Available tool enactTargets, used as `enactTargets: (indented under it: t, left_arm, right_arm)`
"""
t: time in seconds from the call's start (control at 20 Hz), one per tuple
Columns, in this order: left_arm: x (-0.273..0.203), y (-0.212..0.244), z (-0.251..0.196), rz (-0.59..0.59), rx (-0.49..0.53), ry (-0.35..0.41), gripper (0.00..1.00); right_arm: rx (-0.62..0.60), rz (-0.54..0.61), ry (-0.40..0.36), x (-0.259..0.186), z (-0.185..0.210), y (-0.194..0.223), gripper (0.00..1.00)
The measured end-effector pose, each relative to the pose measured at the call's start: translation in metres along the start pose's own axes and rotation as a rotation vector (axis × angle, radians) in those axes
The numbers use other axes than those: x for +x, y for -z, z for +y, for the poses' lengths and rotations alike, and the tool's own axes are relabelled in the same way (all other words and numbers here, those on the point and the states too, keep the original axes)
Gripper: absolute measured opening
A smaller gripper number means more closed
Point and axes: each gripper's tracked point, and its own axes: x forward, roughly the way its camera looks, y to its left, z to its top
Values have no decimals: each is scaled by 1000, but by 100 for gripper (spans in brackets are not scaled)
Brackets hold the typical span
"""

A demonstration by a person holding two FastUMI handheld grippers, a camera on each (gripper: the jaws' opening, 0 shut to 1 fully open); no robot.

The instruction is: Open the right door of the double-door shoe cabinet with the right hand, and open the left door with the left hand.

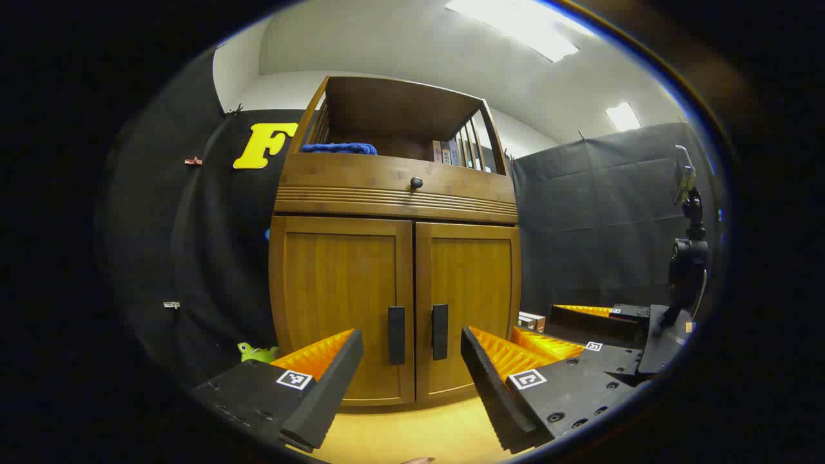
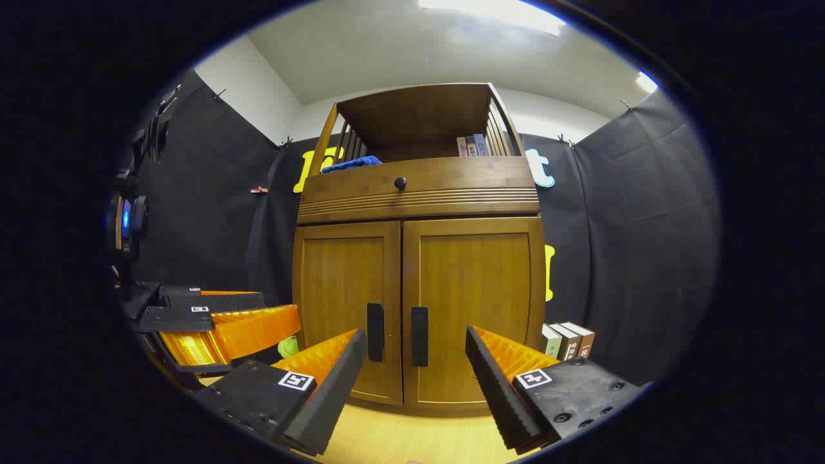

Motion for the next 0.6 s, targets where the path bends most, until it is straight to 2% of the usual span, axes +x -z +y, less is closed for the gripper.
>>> enactTargets:
  t: [0.6]
  left_arm:
    - [9,11,7,37,23,20,95]
  right_arm:
    - [8,7,-11,10,18,1,97]
